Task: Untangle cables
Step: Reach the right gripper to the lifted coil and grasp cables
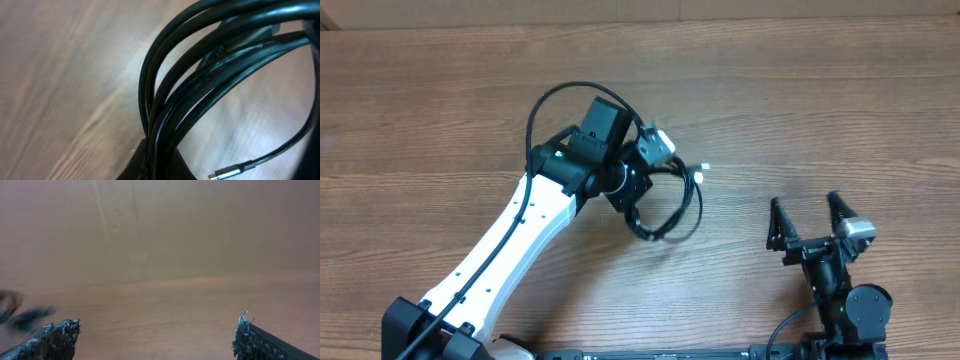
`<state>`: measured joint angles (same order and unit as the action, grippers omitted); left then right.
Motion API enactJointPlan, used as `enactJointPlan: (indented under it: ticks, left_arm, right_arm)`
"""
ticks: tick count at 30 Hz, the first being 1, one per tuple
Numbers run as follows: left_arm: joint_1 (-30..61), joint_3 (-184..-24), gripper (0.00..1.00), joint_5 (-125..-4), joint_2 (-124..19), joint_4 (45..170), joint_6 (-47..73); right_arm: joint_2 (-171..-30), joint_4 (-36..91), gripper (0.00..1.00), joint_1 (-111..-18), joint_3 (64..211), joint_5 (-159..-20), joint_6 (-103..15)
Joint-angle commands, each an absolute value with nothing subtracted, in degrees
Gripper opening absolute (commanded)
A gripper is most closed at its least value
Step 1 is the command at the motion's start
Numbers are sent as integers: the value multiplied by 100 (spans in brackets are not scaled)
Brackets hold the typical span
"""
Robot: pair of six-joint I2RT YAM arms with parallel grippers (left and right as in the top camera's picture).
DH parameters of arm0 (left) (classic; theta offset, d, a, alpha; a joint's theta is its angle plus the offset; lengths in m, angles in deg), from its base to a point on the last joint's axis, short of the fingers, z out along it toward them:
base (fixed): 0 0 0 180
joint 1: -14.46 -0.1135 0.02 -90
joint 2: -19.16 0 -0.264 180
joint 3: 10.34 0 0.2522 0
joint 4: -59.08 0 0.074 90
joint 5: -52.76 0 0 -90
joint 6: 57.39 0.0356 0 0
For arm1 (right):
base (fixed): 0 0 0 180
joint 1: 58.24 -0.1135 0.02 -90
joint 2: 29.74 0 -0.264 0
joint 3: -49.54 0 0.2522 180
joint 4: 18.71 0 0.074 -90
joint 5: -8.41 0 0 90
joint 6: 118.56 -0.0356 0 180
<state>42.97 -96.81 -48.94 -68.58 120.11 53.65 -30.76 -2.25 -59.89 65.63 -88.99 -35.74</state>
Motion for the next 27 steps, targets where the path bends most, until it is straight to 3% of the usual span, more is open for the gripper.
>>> enactJointPlan:
  ticks: [1, 15, 18, 22, 23, 25, 26, 27]
  left_arm:
    - [4299, -9788, 4, -3919, -6729, 11742, 4181]
    - [4299, -9788, 4, -3661, -6729, 11412, 3352]
    - [4299, -9788, 4, -3679, -6729, 11351, 3064]
    - [4301, -9788, 4, -3919, -6729, 11333, 3068]
    - [4310, -9788, 4, -4037, -6729, 11333, 3070]
    - [4325, -9788, 4, -4140, -6729, 11329, 3079]
    - [4345, -9788, 4, -4149, -6729, 11327, 3092]
    - [4384, -9788, 4, -4149, -6729, 11327, 3094]
  right_arm:
    - [-3244, 186, 100, -6015, 7188, -9553, -4127]
    - [-5992, 2872, 100, -6015, 10252, -11480, -4120]
    - [-6744, 2328, 100, -6015, 10467, -13255, -4175]
    - [-7227, 1530, 100, -6015, 10467, -14309, -4870]
    - [-7423, 1323, 96, -6017, 10467, -14383, -5108]
    - [-7620, 1277, 71, -6017, 10467, -14385, -5154]
    - [-7727, 1301, 66, -6030, 10467, -14381, -5152]
    - [-7856, 1321, 69, -6059, 10464, -14381, -5150]
